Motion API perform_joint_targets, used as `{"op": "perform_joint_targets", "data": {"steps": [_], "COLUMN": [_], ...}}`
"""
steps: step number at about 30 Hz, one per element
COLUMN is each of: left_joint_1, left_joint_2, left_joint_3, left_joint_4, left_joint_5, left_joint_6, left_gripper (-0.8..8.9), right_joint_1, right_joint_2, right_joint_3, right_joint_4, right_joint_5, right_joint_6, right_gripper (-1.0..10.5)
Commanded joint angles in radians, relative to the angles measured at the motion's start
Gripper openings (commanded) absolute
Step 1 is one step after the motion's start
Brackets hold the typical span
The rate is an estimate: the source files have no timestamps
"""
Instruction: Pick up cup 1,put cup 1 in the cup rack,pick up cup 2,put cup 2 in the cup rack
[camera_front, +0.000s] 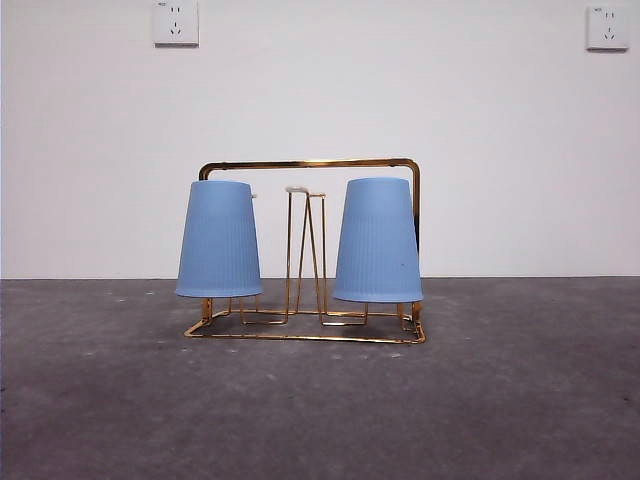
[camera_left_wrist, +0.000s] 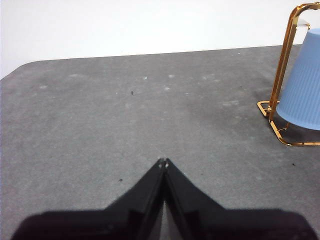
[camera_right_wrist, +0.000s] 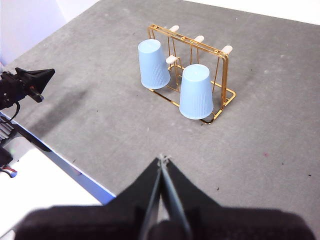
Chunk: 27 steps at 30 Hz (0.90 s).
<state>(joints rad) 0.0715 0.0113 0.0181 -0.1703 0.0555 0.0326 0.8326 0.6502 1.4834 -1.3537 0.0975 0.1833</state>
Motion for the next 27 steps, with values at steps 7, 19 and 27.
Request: {"op": "perform_joint_targets", "data": {"steps": [7, 19, 27], "left_joint_1": [0.002, 0.002, 0.002], "left_joint_2": [0.002, 0.004, 0.004], "left_joint_3": [-0.011, -0.011, -0.011], "left_joint_4": [0.006, 0.006, 0.006], "left_joint_5": [0.003, 0.003, 0.003], "left_joint_6": [-0.006, -0.006, -0.006], "left_gripper": [-0.03, -0.03, -0.03], "right_joint_1": [-0.273, -0.793, -0.829], "right_joint_2": [-0.039, -0.33, -0.5], "right_joint_3": [-0.047, -0.615, -1.066], "right_joint_4": [0.091, 0.764, 1.087], "right_joint_5": [0.056, -0.253, -0.237], "right_joint_6": [-0.222, -0.318, -0.314], "right_gripper": [0.0, 0.0, 0.0]}}
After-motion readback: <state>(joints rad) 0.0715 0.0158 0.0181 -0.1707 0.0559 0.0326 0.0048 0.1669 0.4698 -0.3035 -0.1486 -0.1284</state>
